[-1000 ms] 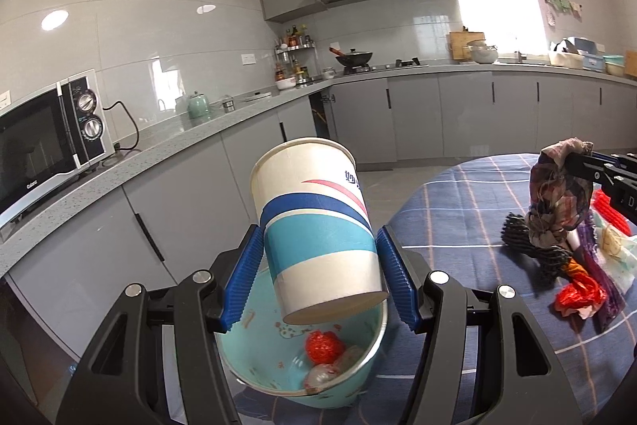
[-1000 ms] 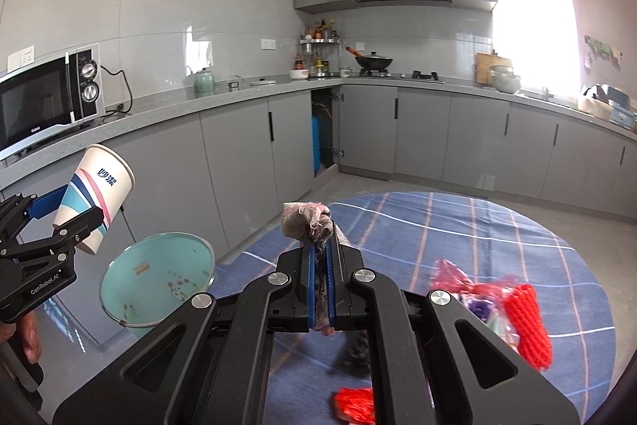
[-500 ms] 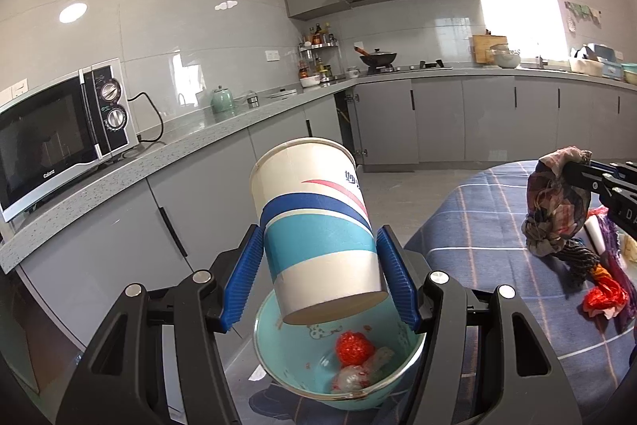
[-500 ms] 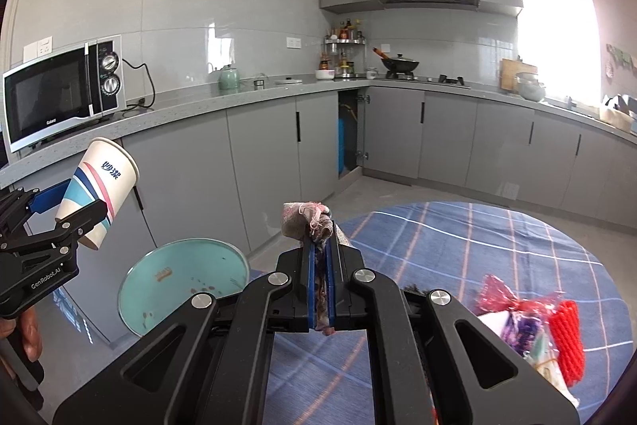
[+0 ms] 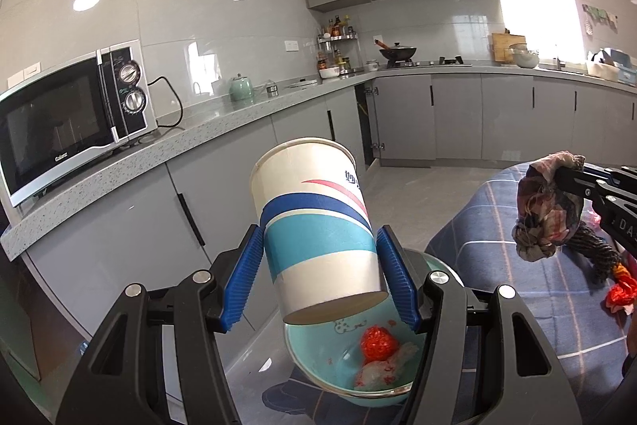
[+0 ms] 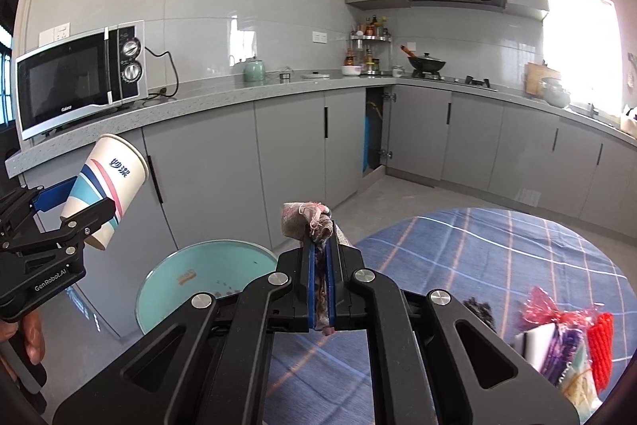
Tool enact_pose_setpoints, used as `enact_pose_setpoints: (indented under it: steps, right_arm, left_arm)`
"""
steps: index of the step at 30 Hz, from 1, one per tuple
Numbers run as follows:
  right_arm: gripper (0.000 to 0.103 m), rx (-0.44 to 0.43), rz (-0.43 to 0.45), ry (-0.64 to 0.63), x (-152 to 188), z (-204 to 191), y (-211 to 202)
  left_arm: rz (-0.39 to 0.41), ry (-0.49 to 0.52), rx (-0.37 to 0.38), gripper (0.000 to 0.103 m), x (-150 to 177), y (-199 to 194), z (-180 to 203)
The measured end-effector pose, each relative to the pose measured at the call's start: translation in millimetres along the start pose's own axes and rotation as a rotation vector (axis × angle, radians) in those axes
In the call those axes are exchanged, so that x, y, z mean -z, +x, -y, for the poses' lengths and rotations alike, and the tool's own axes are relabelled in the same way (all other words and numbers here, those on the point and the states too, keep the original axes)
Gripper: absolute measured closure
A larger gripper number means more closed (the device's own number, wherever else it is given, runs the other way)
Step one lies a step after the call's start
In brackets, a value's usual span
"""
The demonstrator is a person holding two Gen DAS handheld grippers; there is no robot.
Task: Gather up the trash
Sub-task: 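Carry cup and cloth over the teal bin and open the left tool to drop the cup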
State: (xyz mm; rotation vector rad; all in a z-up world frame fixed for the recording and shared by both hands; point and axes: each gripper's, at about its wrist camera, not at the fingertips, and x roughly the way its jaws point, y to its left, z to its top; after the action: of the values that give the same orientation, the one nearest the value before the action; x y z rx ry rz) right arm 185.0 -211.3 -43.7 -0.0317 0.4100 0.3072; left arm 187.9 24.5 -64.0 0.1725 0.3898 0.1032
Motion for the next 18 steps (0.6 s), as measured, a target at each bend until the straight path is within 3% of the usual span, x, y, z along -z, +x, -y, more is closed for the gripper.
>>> enact_pose_setpoints:
  steps: [18]
  right_arm:
    - [0.098, -0.067, 0.000, -0.046, -9.9, -36.3, 22.3]
  left_arm:
    - [-0.009, -0.032, -0.054, 0.044, -3.3, 8.1, -19.9]
